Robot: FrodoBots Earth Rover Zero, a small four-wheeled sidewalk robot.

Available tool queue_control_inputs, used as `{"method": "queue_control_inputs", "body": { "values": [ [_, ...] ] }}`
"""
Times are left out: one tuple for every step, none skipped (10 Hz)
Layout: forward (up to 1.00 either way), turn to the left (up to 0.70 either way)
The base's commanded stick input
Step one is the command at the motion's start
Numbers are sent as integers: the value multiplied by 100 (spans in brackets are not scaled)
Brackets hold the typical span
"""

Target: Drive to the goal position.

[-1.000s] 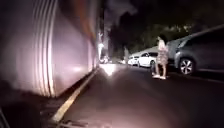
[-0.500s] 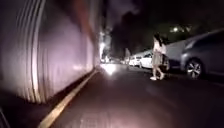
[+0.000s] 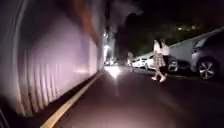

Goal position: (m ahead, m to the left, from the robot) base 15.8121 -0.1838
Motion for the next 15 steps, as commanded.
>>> {"method": "queue_control_inputs", "body": {
  "values": [
    [70,0],
    [70,0],
    [62,0],
    [48,0],
    [45,0],
    [45,0],
    [45,0],
    [45,0],
    [45,0],
    [45,0],
    [45,0],
    [45,0],
    [45,0],
    [45,0],
    [45,0]
  ]
}}
